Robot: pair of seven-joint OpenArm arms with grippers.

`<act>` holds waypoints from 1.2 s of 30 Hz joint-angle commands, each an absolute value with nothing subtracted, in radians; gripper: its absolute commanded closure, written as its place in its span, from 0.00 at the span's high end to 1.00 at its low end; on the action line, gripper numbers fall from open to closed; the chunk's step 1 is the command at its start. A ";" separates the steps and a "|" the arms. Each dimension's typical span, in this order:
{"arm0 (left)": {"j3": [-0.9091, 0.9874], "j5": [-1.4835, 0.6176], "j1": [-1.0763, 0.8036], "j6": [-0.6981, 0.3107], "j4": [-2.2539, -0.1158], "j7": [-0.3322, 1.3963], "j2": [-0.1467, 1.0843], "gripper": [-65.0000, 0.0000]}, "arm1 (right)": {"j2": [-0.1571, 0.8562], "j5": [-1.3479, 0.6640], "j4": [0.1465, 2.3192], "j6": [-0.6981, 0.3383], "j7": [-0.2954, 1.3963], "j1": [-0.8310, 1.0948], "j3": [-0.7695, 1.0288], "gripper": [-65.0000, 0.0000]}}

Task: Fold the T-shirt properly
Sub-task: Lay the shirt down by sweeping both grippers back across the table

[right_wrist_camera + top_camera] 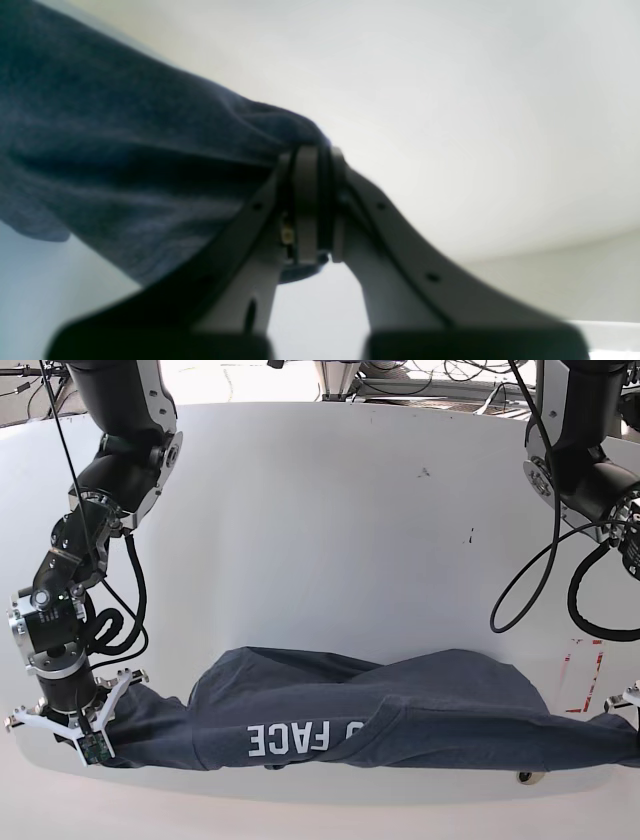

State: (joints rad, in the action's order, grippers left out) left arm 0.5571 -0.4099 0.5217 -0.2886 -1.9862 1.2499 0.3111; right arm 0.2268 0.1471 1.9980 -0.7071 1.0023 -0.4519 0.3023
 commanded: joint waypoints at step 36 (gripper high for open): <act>0.834 -0.848 -0.410 -0.285 -1.997 1.213 0.371 0.00 | -0.002 0.151 2.028 -0.698 0.895 0.130 0.498 0.00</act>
State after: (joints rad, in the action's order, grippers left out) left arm 0.8242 -0.8402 -0.4007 -0.2882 -1.9842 1.2415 0.3492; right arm -0.0013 0.1558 2.0075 -0.7074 0.9253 0.1299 0.4988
